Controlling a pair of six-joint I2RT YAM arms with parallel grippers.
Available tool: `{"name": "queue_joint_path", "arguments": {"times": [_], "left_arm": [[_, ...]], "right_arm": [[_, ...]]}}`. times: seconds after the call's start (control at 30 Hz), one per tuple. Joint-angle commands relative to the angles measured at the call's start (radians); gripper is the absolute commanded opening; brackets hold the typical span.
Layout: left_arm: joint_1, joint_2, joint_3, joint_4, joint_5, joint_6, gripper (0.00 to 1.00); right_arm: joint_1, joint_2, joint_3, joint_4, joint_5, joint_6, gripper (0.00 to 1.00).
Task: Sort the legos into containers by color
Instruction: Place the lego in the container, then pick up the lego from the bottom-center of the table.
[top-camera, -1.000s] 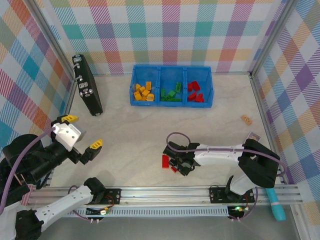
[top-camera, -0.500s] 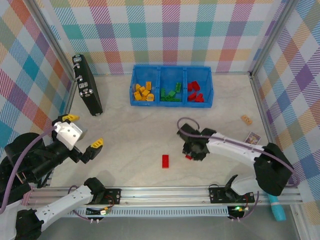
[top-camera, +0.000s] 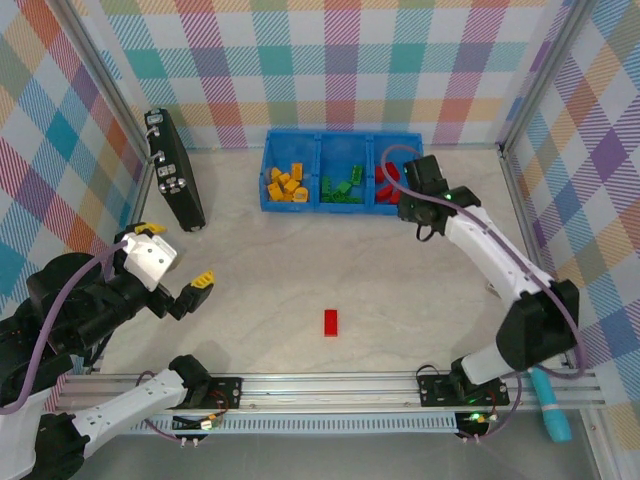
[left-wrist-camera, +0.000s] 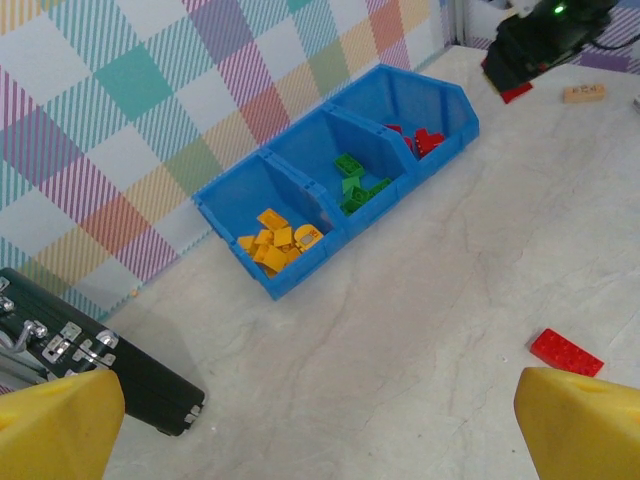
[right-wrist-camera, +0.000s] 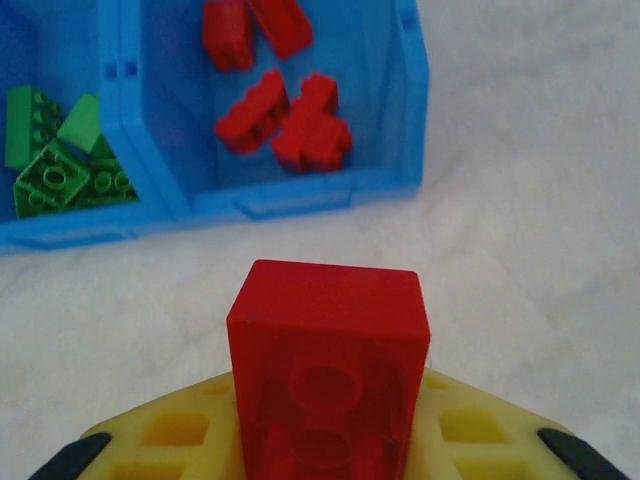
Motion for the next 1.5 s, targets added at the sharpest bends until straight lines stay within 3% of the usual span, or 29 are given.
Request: {"name": "queue_joint_path", "arguments": {"times": [0.0, 0.2, 0.37, 0.53, 0.7, 0.97, 1.13, 1.33, 1.47], "left_arm": [[-0.009, 0.001, -0.006, 0.027, -0.010, -0.024, 1.00], [-0.010, 0.009, -0.013, 0.024, -0.011, -0.024, 1.00], [-0.010, 0.013, -0.004, 0.011, -0.029, -0.025, 1.00], [-0.010, 0.014, 0.001, 0.000, -0.037, -0.039, 1.00], [-0.010, 0.013, 0.002, -0.003, -0.043, -0.047, 1.00], [-0.009, 0.008, 0.006, 0.008, -0.032, -0.058, 1.00], [-0.010, -0.002, 0.013, 0.023, -0.022, -0.062, 1.00], [-0.010, -0.018, -0.008, 0.042, -0.027, -0.045, 1.00], [-0.010, -0.020, -0.013, 0.046, -0.018, -0.034, 1.00]], "right_arm": [[-0.021, 0.089, 0.063, 0.126, 0.006, -0.143, 0.33], [-0.058, 0.287, 0.197, 0.231, 0.003, -0.190, 0.33], [-0.077, 0.466, 0.352, 0.219, -0.005, -0.196, 0.34], [-0.092, 0.593, 0.477, 0.170, -0.019, -0.184, 0.41], [-0.096, 0.616, 0.514, 0.149, -0.022, -0.186, 0.52], [-0.094, 0.452, 0.431, 0.119, -0.079, -0.149, 0.57], [-0.050, 0.255, 0.281, 0.061, -0.139, -0.067, 0.70], [0.196, 0.039, -0.011, 0.021, -0.135, 0.132, 0.76], [0.384, -0.022, -0.197, 0.069, -0.140, 0.337, 0.89]]}}
